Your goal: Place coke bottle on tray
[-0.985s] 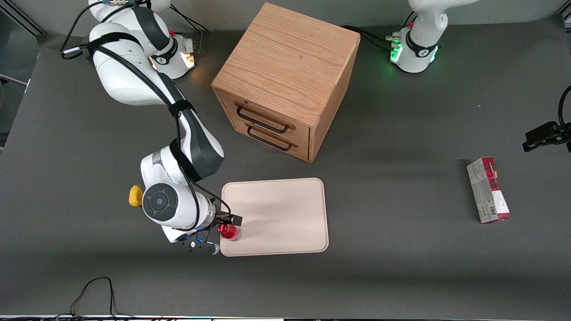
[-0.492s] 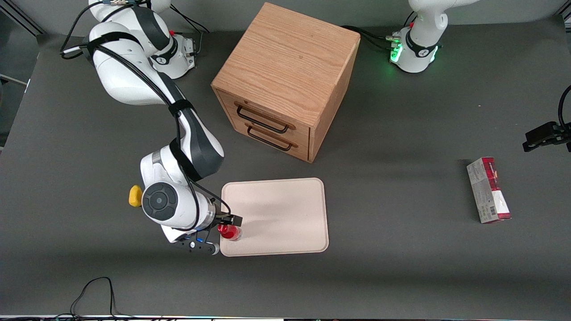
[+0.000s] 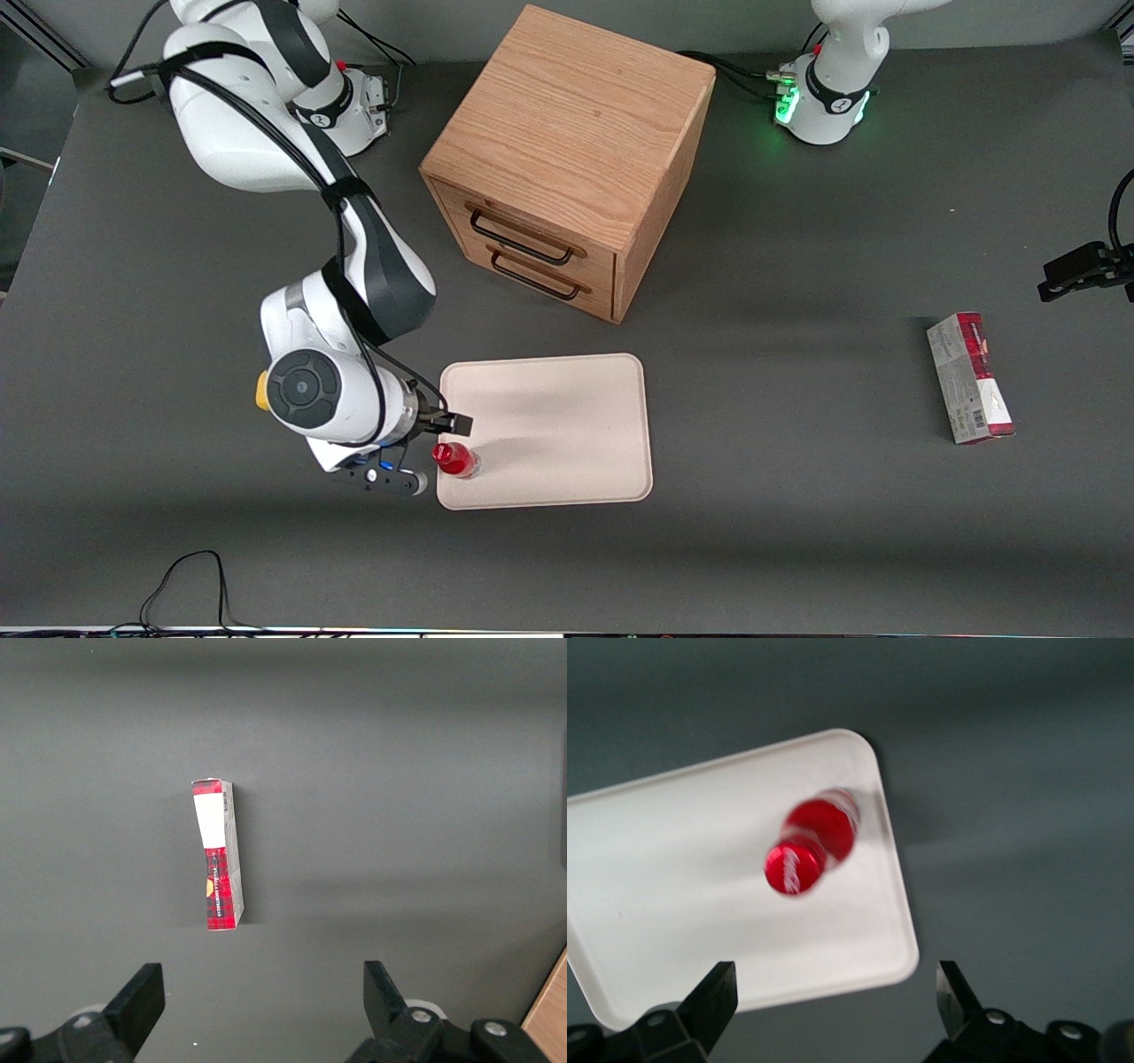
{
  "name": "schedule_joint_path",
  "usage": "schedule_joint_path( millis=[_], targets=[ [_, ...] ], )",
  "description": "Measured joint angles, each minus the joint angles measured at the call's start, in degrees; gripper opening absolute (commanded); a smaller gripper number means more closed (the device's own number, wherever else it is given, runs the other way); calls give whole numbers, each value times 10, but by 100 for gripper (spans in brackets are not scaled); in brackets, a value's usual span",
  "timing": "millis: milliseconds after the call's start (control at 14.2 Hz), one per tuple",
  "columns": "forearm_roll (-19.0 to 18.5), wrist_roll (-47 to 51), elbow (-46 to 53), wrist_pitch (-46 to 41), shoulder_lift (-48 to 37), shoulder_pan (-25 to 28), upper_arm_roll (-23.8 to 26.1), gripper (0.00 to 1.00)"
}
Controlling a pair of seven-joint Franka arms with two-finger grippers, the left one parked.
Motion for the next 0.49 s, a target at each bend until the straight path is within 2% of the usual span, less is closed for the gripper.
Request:
schedule_joint_path(
  millis=[281, 492],
  targets=[
    [0, -61, -172, 14, -144, -47, -2, 100],
    [4, -155, -303, 23, -259, -99, -4, 100]
  ],
)
